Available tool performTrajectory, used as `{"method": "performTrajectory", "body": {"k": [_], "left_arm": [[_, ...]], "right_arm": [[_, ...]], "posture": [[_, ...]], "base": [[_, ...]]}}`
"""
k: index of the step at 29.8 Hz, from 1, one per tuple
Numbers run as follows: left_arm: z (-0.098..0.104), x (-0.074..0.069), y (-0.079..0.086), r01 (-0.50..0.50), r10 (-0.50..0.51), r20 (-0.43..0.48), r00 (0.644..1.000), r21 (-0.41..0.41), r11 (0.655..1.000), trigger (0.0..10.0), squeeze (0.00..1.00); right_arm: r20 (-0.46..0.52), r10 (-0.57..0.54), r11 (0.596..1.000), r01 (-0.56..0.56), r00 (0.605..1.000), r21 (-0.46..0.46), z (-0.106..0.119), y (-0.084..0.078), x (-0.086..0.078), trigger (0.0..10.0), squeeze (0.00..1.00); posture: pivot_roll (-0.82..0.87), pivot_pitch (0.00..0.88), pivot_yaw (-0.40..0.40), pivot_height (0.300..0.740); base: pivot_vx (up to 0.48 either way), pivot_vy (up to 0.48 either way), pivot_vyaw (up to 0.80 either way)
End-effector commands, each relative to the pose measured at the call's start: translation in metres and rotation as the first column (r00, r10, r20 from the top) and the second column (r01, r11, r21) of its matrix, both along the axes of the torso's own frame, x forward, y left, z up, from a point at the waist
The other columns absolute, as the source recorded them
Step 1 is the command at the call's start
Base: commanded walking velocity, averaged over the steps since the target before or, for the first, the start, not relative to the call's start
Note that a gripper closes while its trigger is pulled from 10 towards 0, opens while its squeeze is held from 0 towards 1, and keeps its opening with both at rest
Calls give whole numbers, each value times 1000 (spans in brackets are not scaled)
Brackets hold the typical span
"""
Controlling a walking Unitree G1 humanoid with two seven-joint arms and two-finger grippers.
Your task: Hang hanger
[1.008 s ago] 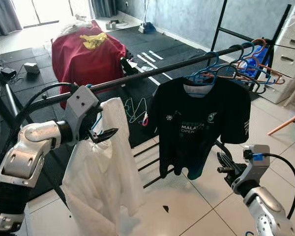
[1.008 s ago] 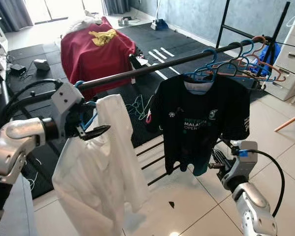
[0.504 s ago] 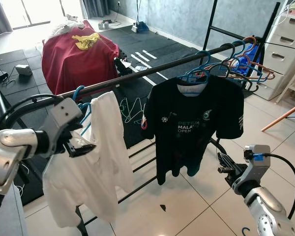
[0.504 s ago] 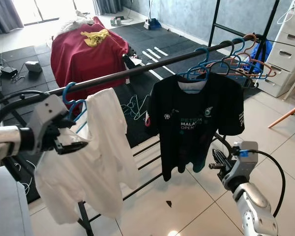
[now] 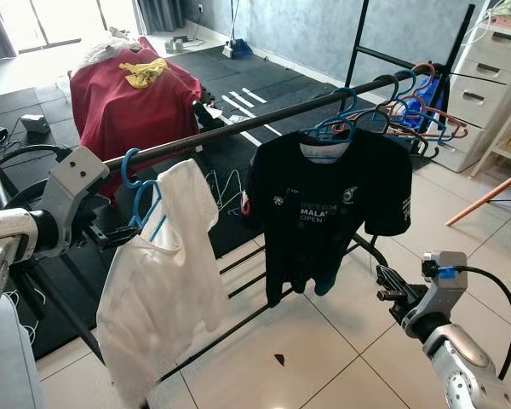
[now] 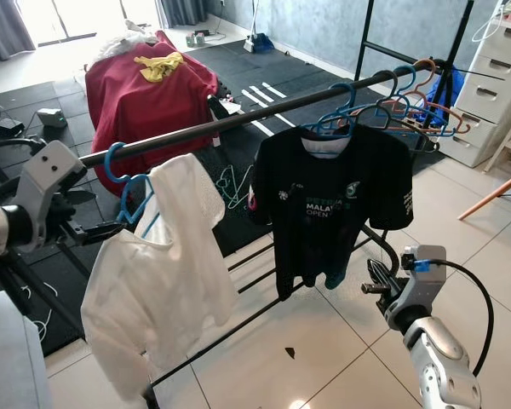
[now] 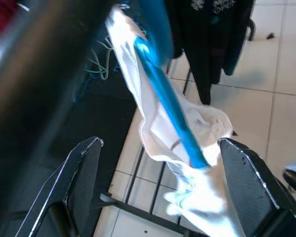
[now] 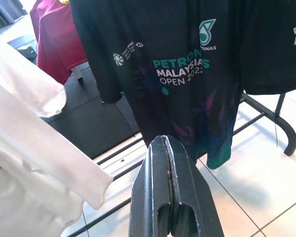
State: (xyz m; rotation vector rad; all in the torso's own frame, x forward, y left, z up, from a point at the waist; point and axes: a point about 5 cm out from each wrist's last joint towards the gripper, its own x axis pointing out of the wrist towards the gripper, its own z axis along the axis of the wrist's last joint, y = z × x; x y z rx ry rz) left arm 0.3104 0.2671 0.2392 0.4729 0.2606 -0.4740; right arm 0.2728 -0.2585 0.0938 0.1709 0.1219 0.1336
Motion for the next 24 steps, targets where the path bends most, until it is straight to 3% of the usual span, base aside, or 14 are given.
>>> {"method": "performTrajectory", "body": {"k": [1, 2, 3, 4, 5, 7, 8, 15, 16, 19, 20, 24], "left_arm": [[6, -1, 7, -44, 44, 11, 999, 7, 999, 10000, 1000], [-4, 0, -6, -41, 40, -16, 999, -31, 999, 10000, 1000], [-8, 0, -16, -29, 27, -34, 999, -68, 997, 10000, 882], [-8, 0, -16, -29, 27, -34, 999, -68, 997, 10000, 882], [-13, 1, -26, -22, 17, -46, 999, -109, 994, 10000, 82], [-13, 1, -26, -22, 17, -46, 999, -109, 994, 10000, 82], [-20, 4, -44, -32, 19, -69, 997, -195, 980, 10000, 0], [-30, 11, -62, -155, 128, -108, 986, -292, 944, 10000, 0], [-29, 13, -61, -184, 160, -102, 982, -296, 937, 1843, 0], [-29, 14, -60, -201, 180, -96, 979, -297, 934, 1843, 0], [-28, 15, -57, -222, 206, -84, 975, -285, 933, 0, 0], [-25, 17, -48, -264, 260, -47, 965, -222, 939, 0, 0]], "right_arm": [[-7, -5, 1000, 5, 1000, -11, -1, -4, -2, 10000, 0], [-7, -7, 1000, 7, 1000, -13, -1, -5, -2, 10000, 0], [-7, -7, 1000, 7, 1000, -13, -1, -5, -2, 10000, 0], [-7, -7, 1000, 7, 1000, -13, -1, -5, -2, 10000, 0], [-6, -7, 1000, 7, 1000, -12, -1, -5, -1, 10000, 0], [-6, -7, 1000, 7, 1000, -12, -1, -5, -1, 10000, 0], [-6, -2, 1000, 1, 1000, -13, -1, -3, -1, 10000, 0], [-3, -4, 1000, 3, 1000, -16, 1, -5, 0, 10000, 0], [-2, -5, 1000, 5, 1000, -16, 1, -5, -1, 10000, 0], [-2, -5, 1000, 5, 1000, -16, 1, -5, -1, 10000, 0], [-2, -5, 1000, 5, 1000, -16, 1, -5, -1, 10000, 0], [-1, -2, 1000, 2, 1000, -15, 1, -4, -1, 10000, 0]], "posture": [[-80, 112, -8, 740], [-77, 111, -8, 740], [-77, 111, -8, 740], [-77, 111, -8, 740], [-79, 111, -10, 740], [-79, 111, -10, 740], [-81, 109, -11, 740], [-85, 108, -8, 740], [-85, 108, -8, 740], [-85, 108, -8, 740], [-85, 106, -7, 740], [-82, 103, -6, 740]], "base": [[0, 0, 0], [0, 0, 0], [0, 0, 0], [0, 0, 0], [0, 0, 0], [0, 0, 0], [0, 0, 0], [0, 0, 0], [0, 0, 0], [0, 0, 0], [0, 0, 0], [0, 0, 0]]}}
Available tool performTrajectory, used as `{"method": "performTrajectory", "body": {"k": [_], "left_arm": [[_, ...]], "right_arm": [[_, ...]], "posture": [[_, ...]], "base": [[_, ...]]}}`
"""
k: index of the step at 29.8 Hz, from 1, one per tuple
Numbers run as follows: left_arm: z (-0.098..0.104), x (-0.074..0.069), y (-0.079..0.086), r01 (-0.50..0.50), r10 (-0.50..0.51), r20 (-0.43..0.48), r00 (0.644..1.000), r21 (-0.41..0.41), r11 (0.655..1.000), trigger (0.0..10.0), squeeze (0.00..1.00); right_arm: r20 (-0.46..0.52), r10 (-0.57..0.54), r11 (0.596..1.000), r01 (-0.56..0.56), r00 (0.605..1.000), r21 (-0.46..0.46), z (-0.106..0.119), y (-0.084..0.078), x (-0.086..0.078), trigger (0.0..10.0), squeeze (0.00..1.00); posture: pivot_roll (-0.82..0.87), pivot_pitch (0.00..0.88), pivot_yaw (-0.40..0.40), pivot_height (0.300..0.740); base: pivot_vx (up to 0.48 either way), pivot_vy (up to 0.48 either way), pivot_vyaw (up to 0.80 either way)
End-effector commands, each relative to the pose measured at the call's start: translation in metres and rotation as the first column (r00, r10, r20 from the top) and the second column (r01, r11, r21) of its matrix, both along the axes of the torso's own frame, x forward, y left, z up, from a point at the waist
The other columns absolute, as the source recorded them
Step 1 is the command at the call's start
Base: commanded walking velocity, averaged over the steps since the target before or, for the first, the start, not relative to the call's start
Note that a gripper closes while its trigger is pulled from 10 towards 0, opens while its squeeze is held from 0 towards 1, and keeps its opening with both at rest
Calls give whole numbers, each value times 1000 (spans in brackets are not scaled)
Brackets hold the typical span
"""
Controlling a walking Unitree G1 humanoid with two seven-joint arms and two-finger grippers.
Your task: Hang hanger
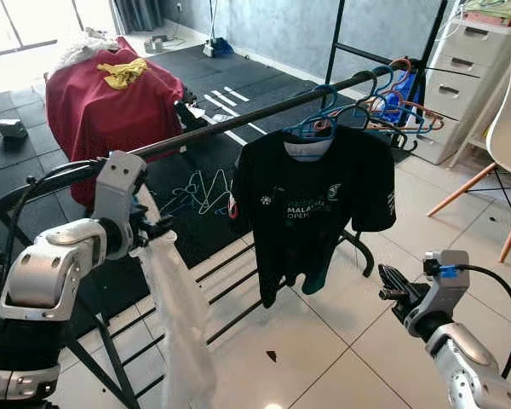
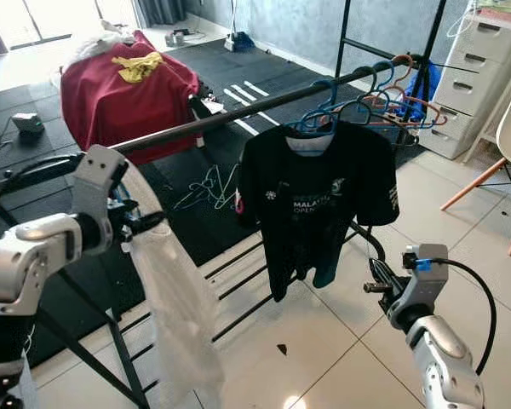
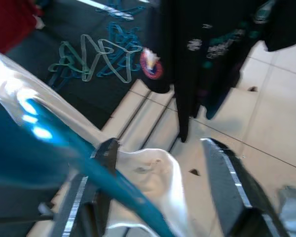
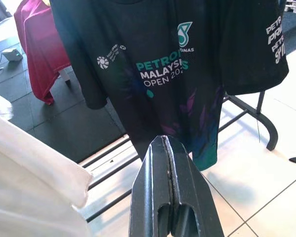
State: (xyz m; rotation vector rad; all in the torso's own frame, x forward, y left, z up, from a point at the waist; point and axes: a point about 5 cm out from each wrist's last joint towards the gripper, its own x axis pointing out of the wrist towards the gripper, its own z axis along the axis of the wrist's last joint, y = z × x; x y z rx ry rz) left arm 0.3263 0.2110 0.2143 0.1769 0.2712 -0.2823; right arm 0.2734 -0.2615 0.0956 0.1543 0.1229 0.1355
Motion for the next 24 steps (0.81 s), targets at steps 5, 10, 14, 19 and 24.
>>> {"method": "performTrajectory", "body": {"k": [5, 10, 14, 19, 24], "left_arm": [[3, 1, 14, -78, 76, 24, 997, 128, 989, 0, 0], [2, 1, 14, -93, 91, 22, 996, 159, 983, 0, 0], [2, 1, 19, -127, 125, 27, 992, 208, 970, 0, 0], [2, 1, 24, -156, 152, 33, 988, 243, 957, 0, 0], [5, 2, 28, -179, 171, 54, 984, 251, 951, 235, 0]], "right_arm": [[2, 2, 1000, -2, 1000, 3, -1, 1, 0, 10000, 0], [3, 4, 1000, -4, 1000, 2, -1, 1, 0, 10000, 0], [5, 3, 1000, -3, 1000, 2, 0, 0, 0, 10000, 0], [6, 2, 1000, -2, 1000, 2, 0, 0, -1, 10000, 0], [6, 2, 1000, -2, 1000, 4, 0, 1, -1, 10000, 0]], "posture": [[-82, 98, -5, 740], [-83, 95, -3, 740], [-84, 95, -3, 740], [-85, 99, -1, 740], [-85, 99, -1, 740]], "base": [[0, 0, 0], [0, 0, 0], [0, 0, 0], [0, 0, 0], [0, 0, 0]]}}
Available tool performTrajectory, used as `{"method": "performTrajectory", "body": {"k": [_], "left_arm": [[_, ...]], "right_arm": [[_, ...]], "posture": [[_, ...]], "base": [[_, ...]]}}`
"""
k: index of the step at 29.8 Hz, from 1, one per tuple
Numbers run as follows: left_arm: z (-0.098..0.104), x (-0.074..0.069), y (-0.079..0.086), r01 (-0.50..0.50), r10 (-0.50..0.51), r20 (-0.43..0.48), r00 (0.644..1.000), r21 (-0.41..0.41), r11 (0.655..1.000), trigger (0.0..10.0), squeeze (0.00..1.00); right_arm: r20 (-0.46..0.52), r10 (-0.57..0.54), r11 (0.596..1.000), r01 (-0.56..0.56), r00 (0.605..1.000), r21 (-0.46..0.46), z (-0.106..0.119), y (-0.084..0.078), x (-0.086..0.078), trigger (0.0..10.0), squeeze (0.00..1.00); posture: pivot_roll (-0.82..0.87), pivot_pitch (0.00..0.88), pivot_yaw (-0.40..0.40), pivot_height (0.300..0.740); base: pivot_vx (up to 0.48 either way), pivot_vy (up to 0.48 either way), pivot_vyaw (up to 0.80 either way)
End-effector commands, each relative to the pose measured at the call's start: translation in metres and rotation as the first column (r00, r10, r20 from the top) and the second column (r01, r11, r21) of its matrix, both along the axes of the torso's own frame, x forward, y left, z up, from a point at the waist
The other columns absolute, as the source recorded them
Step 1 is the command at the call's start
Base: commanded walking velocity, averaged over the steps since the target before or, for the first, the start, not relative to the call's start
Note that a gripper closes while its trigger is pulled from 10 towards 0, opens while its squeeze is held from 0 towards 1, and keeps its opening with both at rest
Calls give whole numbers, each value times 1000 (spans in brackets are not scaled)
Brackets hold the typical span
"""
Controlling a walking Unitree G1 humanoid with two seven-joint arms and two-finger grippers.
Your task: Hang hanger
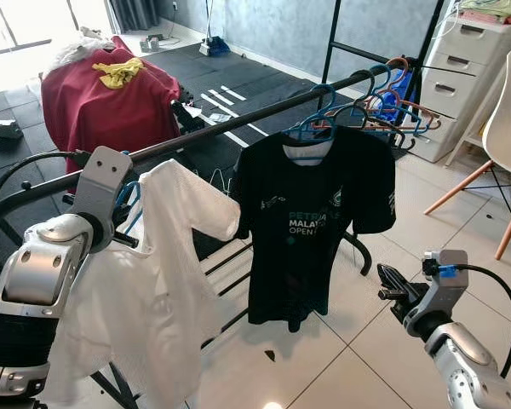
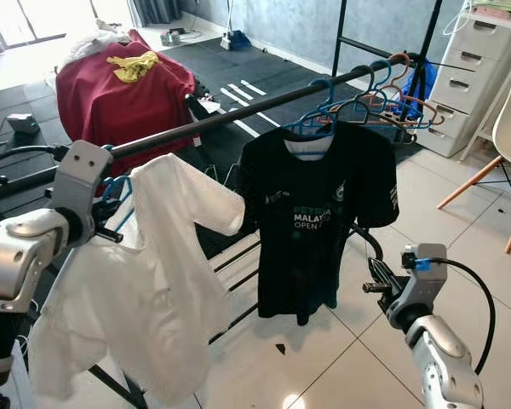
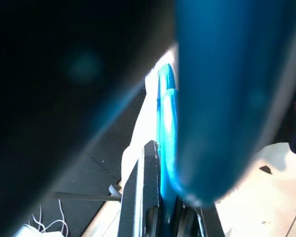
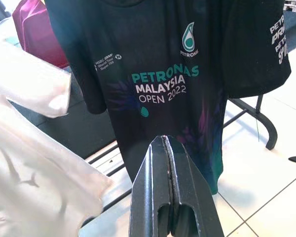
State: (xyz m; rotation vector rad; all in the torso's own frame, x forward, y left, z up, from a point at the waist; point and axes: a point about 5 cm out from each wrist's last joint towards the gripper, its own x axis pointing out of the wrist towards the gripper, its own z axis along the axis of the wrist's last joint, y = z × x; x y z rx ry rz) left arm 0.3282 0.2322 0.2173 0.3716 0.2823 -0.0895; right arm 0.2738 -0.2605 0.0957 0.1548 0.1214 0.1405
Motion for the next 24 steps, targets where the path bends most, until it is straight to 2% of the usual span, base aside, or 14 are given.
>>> {"method": "performTrajectory", "body": {"k": [1, 5, 6, 7, 8, 9, 10, 11, 13, 14, 15, 16, 19, 24], "left_arm": [[5, 1, 9, -20, 19, 14, 1000, 37, 999, 78, 0], [17, 4, 5, 37, -33, 77, 996, -42, 998, 235, 0], [25, 4, 2, 75, -63, 118, 991, -106, 991, 118, 0], [25, 4, 2, 75, -63, 118, 991, -106, 991, 118, 0], [34, 5, 0, 116, -89, 159, 983, -170, 979, 39, 0], [34, 5, 0, 116, -89, 159, 983, -170, 979, 39, 0], [42, 4, -3, 170, -132, 199, 971, -191, 967, 39, 0], [48, 3, -6, 216, -168, 222, 960, -211, 953, 745, 0], [48, 3, -6, 216, -168, 222, 960, -211, 953, 745, 0], [50, 2, -9, 253, -205, 228, 952, -209, 945, 7294, 0], [50, 2, -9, 253, -205, 228, 952, -209, 945, 7294, 0], [47, 1, -15, 286, -238, 230, 944, -204, 936, 10000, 0], [35, -1, -26, 325, -286, 203, 937, -198, 925, 10000, 0], [27, 0, -36, 388, -329, 233, 915, -283, 877, 10000, 0]], "right_arm": [[4, -2, 1000, 2, 1000, 4, 0, 0, -2, 10000, 0], [4, -2, 1000, 2, 1000, 5, 0, 0, -2, 10000, 0], [4, -3, 1000, 3, 1000, 5, 0, 0, -2, 10000, 0], [4, -3, 1000, 3, 1000, 5, 0, 0, -2, 10000, 0], [5, -3, 1000, 3, 1000, 5, 0, 0, -1, 10000, 0], [5, -3, 1000, 3, 1000, 5, 0, 0, -1, 10000, 0], [5, -4, 1000, 4, 1000, 5, 0, 0, -1, 10000, 0], [5, -4, 1000, 4, 1000, 6, 0, 0, -1, 10000, 0], [5, -4, 1000, 4, 1000, 6, 0, 0, -1, 10000, 0], [5, -3, 1000, 3, 1000, 6, 0, 0, -1, 10000, 0], [5, -3, 1000, 3, 1000, 6, 0, 0, -1, 10000, 0], [4, -2, 1000, 2, 1000, 8, 0, 1, 0, 10000, 0], [3, 1, 1000, -1, 1000, 10, -1, 3, 0, 10000, 0], [3, 3, 1000, -3, 1000, 11, -2, 3, -1, 10000, 0]], "posture": [[-83, 103, -3, 740], [-84, 106, -4, 740], [-84, 105, -5, 740], [-84, 105, -5, 740], [-84, 105, -5, 740], [-84, 105, -5, 740], [-84, 107, -5, 740], [-82, 108, -6, 740], [-82, 108, -6, 740], [-82, 108, -6, 740], [-82, 108, -6, 740], [-80, 109, -6, 740], [-84, 112, -5, 740], [-87, 113, -4, 740]], "base": [[0, 0, 0], [0, 0, 0], [0, 0, 0], [0, 0, 0], [0, 0, 0], [0, 0, 0], [0, 0, 0], [0, 0, 0], [0, 0, 0], [0, 0, 0], [0, 0, 0], [0, 0, 0], [0, 0, 0], [0, 0, 0]]}}
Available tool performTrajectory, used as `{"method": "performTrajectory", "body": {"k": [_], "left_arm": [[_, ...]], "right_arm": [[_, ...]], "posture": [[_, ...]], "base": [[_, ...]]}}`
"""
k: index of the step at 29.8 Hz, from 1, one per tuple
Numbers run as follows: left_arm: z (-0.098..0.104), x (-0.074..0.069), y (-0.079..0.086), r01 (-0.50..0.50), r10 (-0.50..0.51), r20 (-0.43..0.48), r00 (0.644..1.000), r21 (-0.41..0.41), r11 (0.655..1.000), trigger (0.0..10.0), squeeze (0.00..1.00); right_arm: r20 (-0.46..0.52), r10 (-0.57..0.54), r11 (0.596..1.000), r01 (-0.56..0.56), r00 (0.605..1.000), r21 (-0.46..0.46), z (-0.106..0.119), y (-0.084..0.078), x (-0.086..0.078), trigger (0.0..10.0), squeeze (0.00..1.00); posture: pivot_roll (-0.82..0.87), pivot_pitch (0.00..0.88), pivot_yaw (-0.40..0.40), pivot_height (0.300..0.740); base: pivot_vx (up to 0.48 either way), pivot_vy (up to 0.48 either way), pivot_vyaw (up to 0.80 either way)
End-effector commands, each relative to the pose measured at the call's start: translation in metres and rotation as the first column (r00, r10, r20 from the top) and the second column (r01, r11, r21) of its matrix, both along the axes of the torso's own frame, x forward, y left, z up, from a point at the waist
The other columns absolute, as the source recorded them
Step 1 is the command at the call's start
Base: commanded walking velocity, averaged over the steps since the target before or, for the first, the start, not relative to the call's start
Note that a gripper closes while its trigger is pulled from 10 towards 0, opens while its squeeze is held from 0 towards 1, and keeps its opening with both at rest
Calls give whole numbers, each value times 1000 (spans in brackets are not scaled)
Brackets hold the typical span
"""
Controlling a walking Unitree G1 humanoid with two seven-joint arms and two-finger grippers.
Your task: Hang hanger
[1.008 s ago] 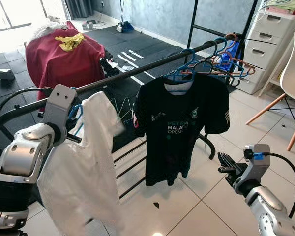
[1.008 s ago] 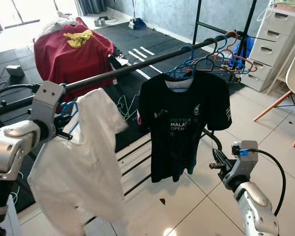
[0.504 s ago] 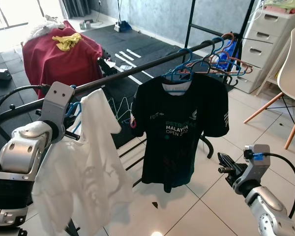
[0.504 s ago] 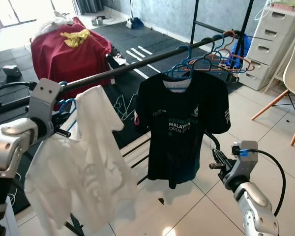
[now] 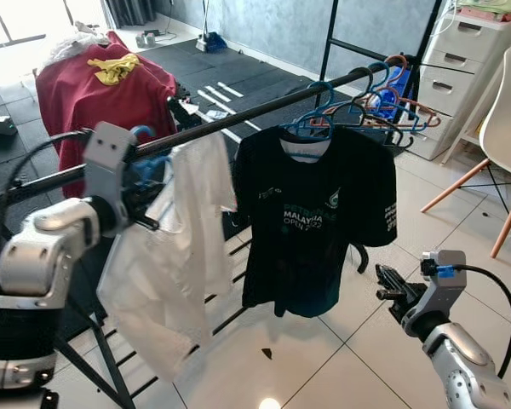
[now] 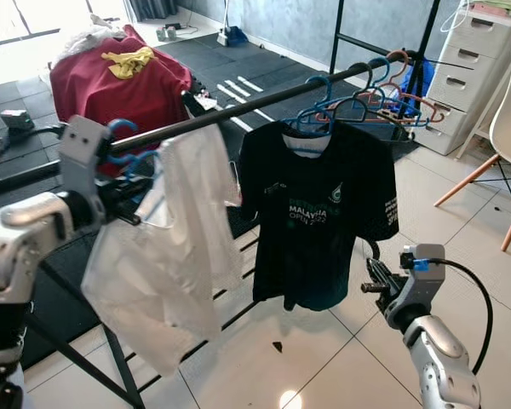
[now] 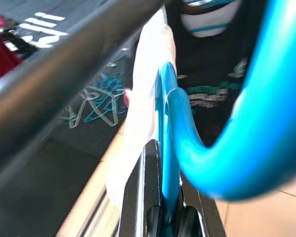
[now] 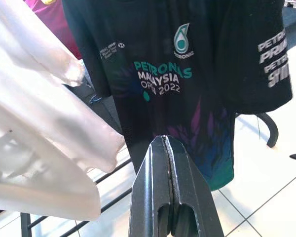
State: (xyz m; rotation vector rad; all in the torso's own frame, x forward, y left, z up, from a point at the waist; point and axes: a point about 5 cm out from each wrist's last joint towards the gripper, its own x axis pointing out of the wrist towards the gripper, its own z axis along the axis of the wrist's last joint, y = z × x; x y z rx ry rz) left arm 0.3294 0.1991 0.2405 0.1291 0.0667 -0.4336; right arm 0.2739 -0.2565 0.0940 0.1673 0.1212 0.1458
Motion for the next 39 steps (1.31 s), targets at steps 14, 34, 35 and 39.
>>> {"method": "performTrajectory", "body": {"k": [14, 34, 35, 39], "left_arm": [[-3, -18, 15, 200, -196, 77, 978, -48, 979, 10000, 0], [-6, -45, 9, 544, -564, 2, 826, 265, 796, 10000, 0], [-2, -50, 7, 604, -625, -19, 780, 283, 745, 10000, 0], [8, -53, 4, 679, -707, -41, 706, 320, 660, 10000, 0]], "right_arm": [[9, -8, 1000, 8, 1000, -4, 3, -5, -3, 10000, 0], [131, 188, 982, -185, 973, -37, 51, -20, -15, 10000, 0], [146, 261, 965, -255, 954, -57, 63, -22, -21, 10000, 0], [167, 383, 924, -374, 909, -83, 87, -28, -34, 10000, 0]], "posture": [[-87, 111, -2, 740], [-88, 92, -6, 740], [-88, 93, -8, 740], [-87, 95, -9, 740]], "base": [[-130, 0, 0], [-92, 0, 0], [0, 0, 0], [0, 0, 0]]}}
